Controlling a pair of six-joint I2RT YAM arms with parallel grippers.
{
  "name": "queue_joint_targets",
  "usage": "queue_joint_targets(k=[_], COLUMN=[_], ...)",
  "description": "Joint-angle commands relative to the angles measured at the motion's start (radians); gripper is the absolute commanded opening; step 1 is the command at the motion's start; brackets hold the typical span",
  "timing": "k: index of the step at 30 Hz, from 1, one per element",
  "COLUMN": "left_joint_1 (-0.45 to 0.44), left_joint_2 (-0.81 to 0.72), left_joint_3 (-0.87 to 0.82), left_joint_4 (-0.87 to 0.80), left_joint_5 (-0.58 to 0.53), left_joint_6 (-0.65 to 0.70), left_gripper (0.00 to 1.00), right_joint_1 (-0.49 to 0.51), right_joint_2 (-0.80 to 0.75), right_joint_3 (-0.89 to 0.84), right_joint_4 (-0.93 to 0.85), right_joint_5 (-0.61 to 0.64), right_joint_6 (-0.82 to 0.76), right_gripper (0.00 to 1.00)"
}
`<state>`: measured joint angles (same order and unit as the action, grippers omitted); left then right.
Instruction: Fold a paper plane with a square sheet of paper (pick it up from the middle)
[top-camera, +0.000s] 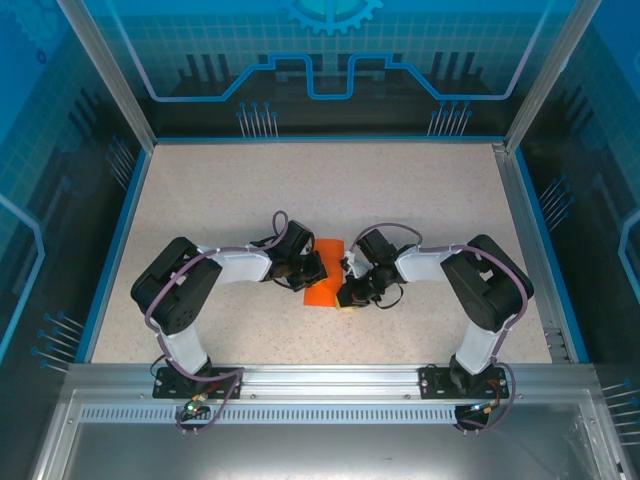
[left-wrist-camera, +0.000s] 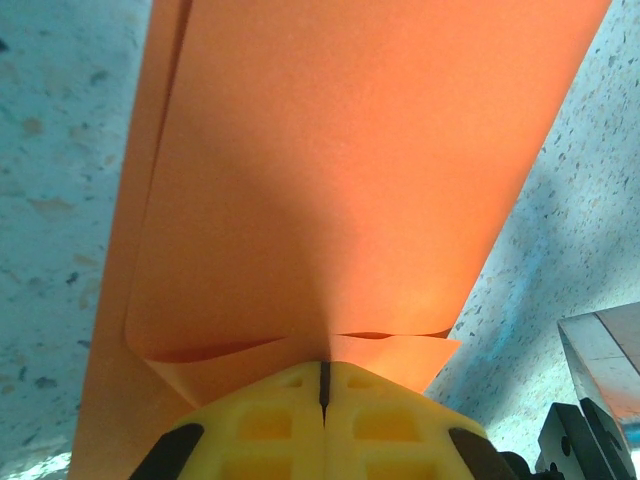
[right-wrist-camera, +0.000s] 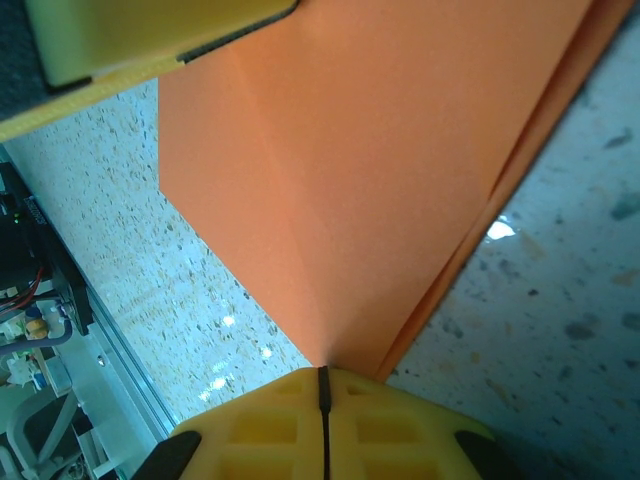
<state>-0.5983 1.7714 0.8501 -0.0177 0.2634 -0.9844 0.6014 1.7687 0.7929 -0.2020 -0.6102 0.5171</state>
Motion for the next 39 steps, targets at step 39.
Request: queue_joint_targets(k=[39], left_joint_1=[0.002], left_joint_2=[-0.127], left_joint_3=[-0.024], left_joint_4=[0.005], left_joint_5=[0.059], left_joint_6=[0.023], left_gripper=[0.08], right_joint_1=[0.01], right_joint_2=[0.1], right_joint_3=[0.04], right_joint_4=[-0.095], right_joint_5=[0.104], right_joint_6=[0.07], right_gripper=[0.04])
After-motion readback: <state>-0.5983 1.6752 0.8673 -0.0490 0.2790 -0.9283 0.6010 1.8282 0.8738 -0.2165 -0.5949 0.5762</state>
